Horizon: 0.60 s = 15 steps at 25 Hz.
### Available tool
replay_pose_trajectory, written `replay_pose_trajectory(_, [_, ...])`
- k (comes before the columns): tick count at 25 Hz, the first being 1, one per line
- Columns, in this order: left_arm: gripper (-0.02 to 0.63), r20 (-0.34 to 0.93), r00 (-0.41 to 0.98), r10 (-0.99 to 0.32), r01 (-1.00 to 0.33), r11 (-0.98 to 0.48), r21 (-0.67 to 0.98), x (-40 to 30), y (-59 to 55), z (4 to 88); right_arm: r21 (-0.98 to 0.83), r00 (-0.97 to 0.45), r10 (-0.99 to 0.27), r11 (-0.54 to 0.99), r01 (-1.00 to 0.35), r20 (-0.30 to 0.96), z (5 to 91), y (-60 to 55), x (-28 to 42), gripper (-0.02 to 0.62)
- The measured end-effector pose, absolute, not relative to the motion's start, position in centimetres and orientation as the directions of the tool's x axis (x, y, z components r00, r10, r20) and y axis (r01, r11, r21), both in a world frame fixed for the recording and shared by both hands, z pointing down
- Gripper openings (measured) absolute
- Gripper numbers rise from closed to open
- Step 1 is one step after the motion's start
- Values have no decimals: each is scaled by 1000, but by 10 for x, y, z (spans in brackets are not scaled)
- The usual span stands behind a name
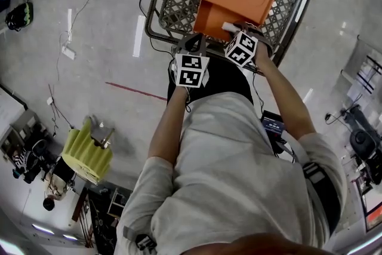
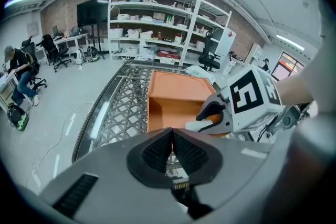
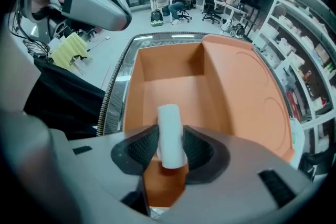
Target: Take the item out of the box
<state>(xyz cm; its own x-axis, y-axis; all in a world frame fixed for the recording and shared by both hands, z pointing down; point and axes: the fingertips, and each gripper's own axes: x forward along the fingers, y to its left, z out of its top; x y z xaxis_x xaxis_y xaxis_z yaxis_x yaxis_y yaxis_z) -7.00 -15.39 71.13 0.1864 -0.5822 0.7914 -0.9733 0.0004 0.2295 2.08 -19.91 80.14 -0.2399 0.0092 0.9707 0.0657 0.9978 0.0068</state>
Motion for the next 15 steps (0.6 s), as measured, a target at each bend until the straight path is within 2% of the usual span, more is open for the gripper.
replay_pose_trajectory(15, [11, 793, 163, -587, -973, 39, 229, -80, -143, 714, -9, -206, 26, 997, 81, 978, 817, -196, 11, 143])
